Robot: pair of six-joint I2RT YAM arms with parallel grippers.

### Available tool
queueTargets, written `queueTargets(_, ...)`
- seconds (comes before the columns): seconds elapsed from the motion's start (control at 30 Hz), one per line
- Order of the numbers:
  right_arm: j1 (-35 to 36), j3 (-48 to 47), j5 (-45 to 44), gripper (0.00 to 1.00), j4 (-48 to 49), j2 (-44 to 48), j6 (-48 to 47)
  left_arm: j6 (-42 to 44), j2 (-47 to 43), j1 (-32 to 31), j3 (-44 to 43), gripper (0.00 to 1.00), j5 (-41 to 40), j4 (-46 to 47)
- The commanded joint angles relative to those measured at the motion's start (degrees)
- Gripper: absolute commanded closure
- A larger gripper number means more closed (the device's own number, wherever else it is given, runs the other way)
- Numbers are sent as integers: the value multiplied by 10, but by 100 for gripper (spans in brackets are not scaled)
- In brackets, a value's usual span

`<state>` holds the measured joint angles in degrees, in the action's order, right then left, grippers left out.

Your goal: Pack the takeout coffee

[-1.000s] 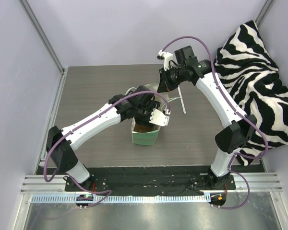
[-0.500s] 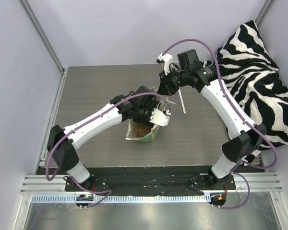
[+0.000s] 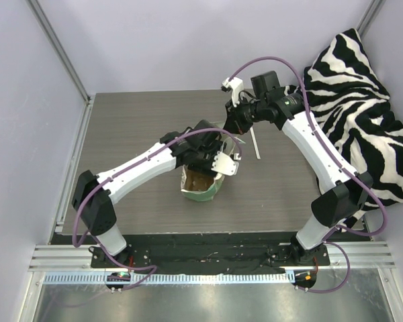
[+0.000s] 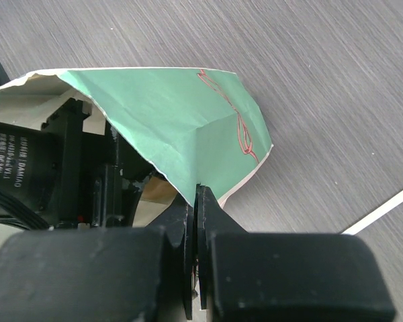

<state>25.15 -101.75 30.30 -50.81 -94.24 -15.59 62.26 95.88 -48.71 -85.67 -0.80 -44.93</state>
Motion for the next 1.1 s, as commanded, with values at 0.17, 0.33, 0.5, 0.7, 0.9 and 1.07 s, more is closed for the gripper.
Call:
queueTargets(0.17,-2,-26,11,99,21,5,-33,47,1,2,-35,88,-26,-31)
queueTargets(0.33,-2,-33,-3,99,21,-1,-37,51,-7,5,-48,87,-9,-30)
queueTargets(0.5,-2,-38,-14,99,21,-1,-48,55,0,5,-56,88,-13,-74)
queueTargets(0.7,-2,-36,-8,99,19,4,-57,36,17,5,-64,87,-20,-118)
queueTargets(0.9,-2,-36,18,99,12,0,-59,25,19,6,-53,87,-28,-76)
queueTargets(1.07,-2,-37,38,99,10,-2,-59,22,11,5,-37,87,-6,-35)
